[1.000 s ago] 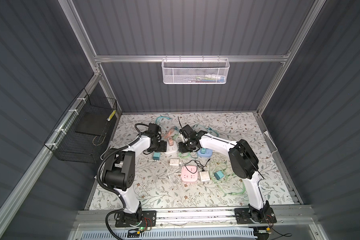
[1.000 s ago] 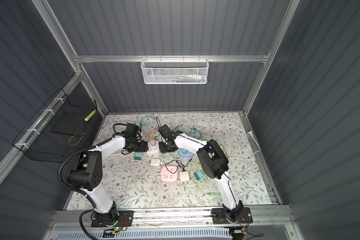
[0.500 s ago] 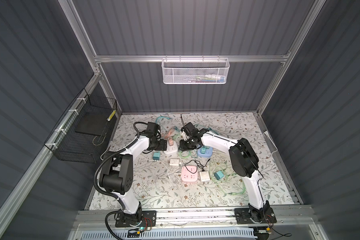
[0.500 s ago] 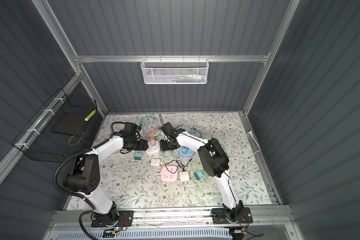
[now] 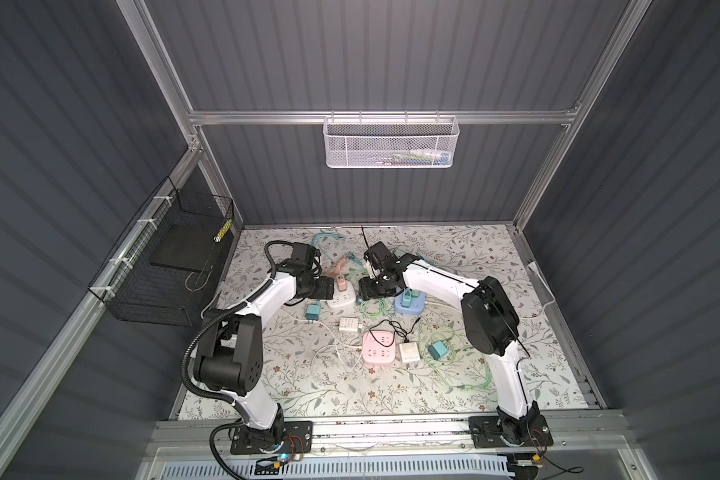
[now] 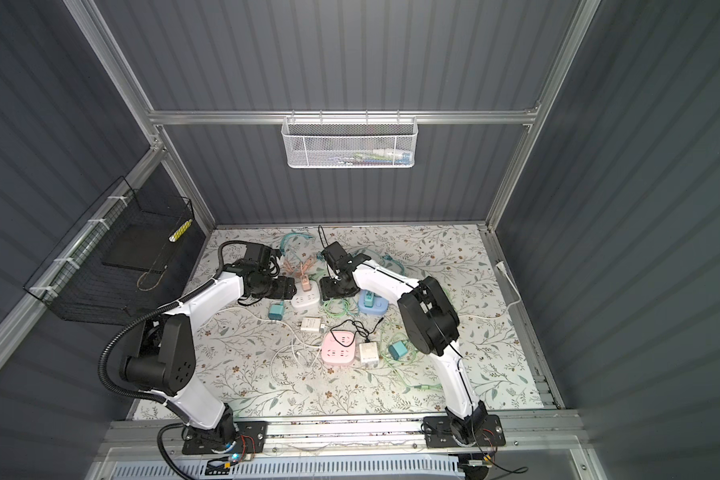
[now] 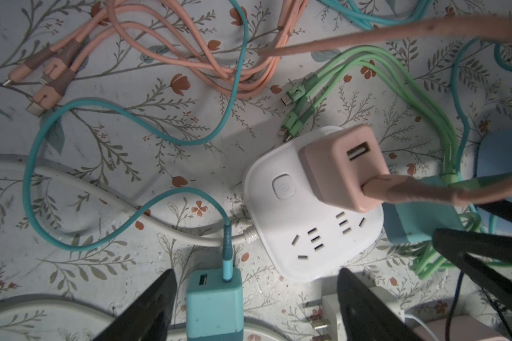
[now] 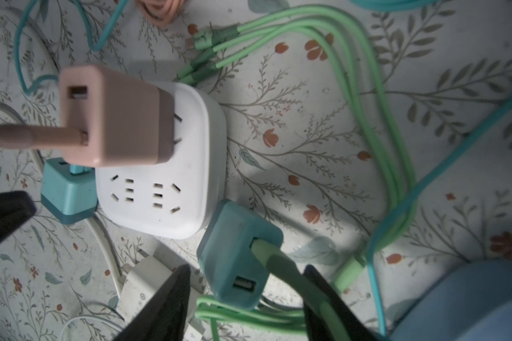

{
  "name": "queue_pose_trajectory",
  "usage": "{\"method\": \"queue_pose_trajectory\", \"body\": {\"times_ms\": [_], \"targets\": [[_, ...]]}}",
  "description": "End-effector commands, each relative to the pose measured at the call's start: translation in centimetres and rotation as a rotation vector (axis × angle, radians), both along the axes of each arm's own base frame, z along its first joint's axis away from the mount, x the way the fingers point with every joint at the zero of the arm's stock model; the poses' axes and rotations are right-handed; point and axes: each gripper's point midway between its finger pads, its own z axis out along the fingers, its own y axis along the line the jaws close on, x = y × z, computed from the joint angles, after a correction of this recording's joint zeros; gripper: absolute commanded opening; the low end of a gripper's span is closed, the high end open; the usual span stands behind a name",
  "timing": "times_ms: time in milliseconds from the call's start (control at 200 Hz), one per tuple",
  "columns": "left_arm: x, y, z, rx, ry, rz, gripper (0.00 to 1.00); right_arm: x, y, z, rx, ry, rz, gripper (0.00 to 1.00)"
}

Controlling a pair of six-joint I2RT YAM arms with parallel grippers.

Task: Pull the plug off the socket

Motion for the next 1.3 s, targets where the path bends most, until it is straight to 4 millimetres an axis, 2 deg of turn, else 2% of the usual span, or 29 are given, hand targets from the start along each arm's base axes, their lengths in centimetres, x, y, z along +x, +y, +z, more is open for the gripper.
{"method": "queue_pose_trajectory", "body": {"times_ms": [0, 190, 320, 455, 540, 800, 976, 1296], "targets": [[-0.5, -0.5, 1.1, -0.012, -0.034, -0.039, 0.85, 0.7, -0.7, 4.1, 0.002, -0.074, -0.016, 0.68], [-0.7, -1.2, 1.6, -0.030, -0.064, -0.096, 0.86, 0.7, -1.4, 5.3, -0.015, -0.105, -0.024, 0.69], [-0.6, -1.9, 1.9, -0.050, -0.077, -0.132, 0.86, 0.8, -0.8, 6.8, 0.002, -0.139, -0.008, 0.64], [-0.5, -2.3, 2.0, -0.066, -0.082, -0.155, 0.86, 0.8, 0.1, 8.6, 0.003, -0.209, 0.018, 0.63], [-0.4, -2.5, 2.2, -0.075, -0.097, -0.171, 0.86, 0.9, 0.9, 8.9, 0.035, -0.215, 0.033, 0.60], [-0.3, -3.5, 2.0, -0.101, -0.102, -0.237, 0.85, 0.7, 3.5, 6.8, 0.096, -0.119, 0.082, 0.52], [0.0, -4.2, 1.6, -0.123, -0.106, -0.272, 0.85, 0.9, 3.9, 3.9, 0.063, -0.050, 0.087, 0.49], [0.7, -5.1, 0.5, -0.140, -0.114, -0.335, 0.84, 1.3, 3.7, 0.8, 0.093, 0.026, 0.041, 0.43]]}}
